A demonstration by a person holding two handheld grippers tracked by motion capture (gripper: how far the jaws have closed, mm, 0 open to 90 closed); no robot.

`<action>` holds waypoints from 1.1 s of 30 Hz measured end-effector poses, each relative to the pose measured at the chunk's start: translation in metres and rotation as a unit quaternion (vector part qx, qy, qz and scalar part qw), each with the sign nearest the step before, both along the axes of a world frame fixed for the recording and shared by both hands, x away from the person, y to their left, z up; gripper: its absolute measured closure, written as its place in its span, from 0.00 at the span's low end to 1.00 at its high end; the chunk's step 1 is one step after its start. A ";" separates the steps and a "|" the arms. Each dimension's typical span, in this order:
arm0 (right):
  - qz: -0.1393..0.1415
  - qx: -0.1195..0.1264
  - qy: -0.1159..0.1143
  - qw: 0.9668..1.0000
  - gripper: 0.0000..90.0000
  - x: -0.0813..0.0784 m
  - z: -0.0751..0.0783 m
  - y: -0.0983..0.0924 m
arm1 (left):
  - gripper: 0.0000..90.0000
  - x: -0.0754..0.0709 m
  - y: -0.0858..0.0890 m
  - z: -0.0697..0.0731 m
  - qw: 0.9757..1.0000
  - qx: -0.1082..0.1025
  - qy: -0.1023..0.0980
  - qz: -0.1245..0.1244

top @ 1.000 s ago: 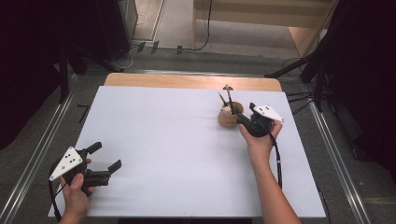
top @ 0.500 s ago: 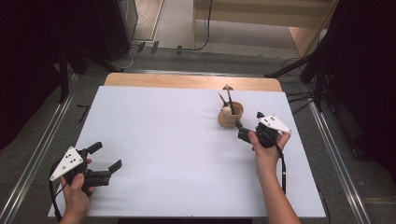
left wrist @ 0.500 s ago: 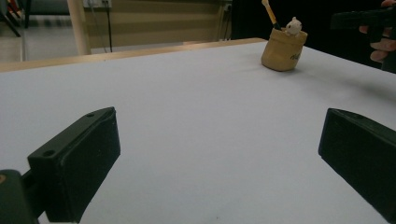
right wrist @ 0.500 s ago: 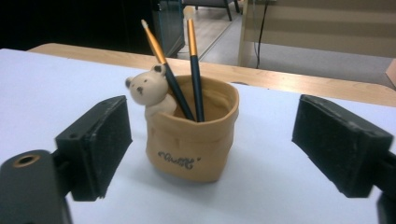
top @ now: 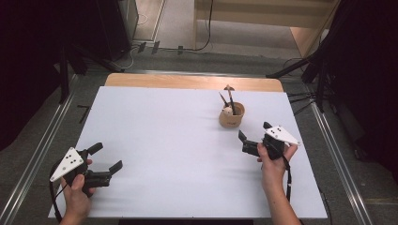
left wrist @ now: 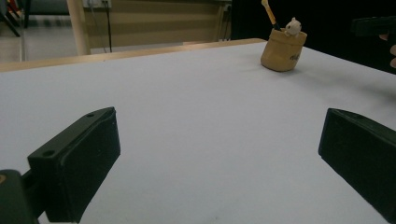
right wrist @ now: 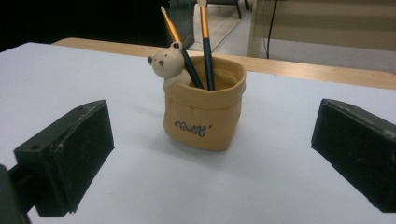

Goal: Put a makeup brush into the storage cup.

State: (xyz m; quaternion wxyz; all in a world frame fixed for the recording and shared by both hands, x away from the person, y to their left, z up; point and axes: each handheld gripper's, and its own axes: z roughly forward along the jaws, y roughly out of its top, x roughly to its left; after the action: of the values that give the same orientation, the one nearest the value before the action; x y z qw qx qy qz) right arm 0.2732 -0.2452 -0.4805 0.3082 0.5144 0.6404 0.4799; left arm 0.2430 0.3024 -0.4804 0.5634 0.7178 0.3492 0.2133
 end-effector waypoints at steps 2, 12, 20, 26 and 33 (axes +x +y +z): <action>0.001 0.003 0.002 1.000 0.00 -0.004 -0.001 -0.001 | 0.00 0.000 0.000 0.000 1.000 -0.001 0.000 0.001; 0.003 -0.003 0.000 1.000 0.00 -0.023 -0.010 -0.008 | 0.00 0.000 0.000 0.000 1.000 0.000 0.001 0.001; 0.006 0.001 0.002 1.000 0.00 -0.035 -0.018 -0.014 | 0.00 0.000 0.000 0.000 1.000 0.001 -0.002 0.000; 0.007 -0.001 0.000 1.000 0.00 -0.045 -0.020 -0.019 | 0.00 -0.001 0.000 0.001 1.000 0.002 -0.002 0.000; 0.004 -0.004 -0.004 1.000 0.00 -0.056 -0.019 -0.025 | 0.00 -0.001 -0.001 0.001 1.000 0.002 -0.004 0.000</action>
State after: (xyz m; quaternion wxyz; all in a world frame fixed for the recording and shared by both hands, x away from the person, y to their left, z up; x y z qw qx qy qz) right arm 0.2170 -0.2703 -0.4997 0.3109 0.5088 0.6427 0.4810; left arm 0.2420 0.3018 -0.4793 0.5630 0.7181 0.3469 0.2169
